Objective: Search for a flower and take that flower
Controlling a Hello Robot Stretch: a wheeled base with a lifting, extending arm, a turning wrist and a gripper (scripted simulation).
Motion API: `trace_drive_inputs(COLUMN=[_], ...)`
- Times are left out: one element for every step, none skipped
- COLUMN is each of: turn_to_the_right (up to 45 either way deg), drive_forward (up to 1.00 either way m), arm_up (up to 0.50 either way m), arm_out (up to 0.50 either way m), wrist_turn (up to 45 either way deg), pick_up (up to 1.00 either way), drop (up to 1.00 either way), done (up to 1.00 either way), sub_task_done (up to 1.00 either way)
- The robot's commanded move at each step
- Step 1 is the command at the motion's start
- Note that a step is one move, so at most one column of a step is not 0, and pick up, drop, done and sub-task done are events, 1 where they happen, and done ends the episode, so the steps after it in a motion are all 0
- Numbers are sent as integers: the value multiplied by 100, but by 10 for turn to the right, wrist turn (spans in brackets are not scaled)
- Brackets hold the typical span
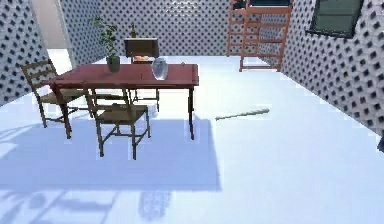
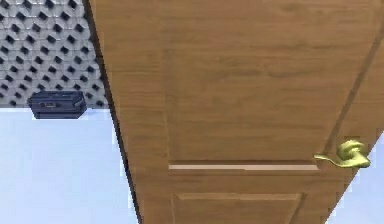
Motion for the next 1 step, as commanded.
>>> trace_drive_inputs(turn_to_the_right=[0], drive_forward=[60], arm_up=[0], arm_out=[0], wrist_turn=[0], pick_up=[0], drop=[0], done=[0], sub_task_done=[0])
